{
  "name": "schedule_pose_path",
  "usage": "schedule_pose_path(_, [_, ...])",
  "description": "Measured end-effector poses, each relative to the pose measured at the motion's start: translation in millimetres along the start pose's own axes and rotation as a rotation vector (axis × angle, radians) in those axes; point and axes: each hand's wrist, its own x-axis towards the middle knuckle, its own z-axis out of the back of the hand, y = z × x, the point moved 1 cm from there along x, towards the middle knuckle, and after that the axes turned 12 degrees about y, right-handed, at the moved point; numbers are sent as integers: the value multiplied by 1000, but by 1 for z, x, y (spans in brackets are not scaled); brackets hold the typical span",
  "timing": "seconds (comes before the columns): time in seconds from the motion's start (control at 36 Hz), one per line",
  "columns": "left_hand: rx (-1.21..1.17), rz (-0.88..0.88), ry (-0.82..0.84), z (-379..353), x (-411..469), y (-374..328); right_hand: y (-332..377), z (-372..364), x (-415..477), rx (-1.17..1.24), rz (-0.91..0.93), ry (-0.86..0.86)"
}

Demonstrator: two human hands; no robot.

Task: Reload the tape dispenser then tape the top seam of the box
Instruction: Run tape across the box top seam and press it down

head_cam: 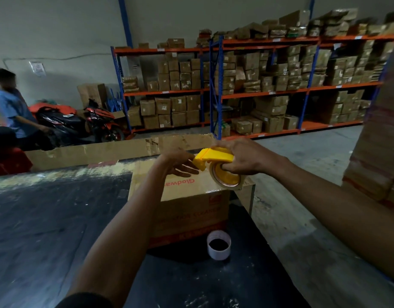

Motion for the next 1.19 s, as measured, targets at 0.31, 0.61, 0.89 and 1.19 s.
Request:
schedule_pose_path(0.31, [20, -211, 117, -8, 31, -2, 0, -9, -8, 99, -132, -86])
schedule_pose_path(0.61, [-62, -331, 113, -1, 58, -6, 5, 0, -4, 186, -190, -128])
schedule_pose_path(0.89, [-290, -362, 122, 0, 64, 7, 8, -6, 6, 186, -179, -171])
schedule_pose_path(1.19, [-343, -519, 112, 0, 67, 10, 14, -10, 11, 225, -192, -189])
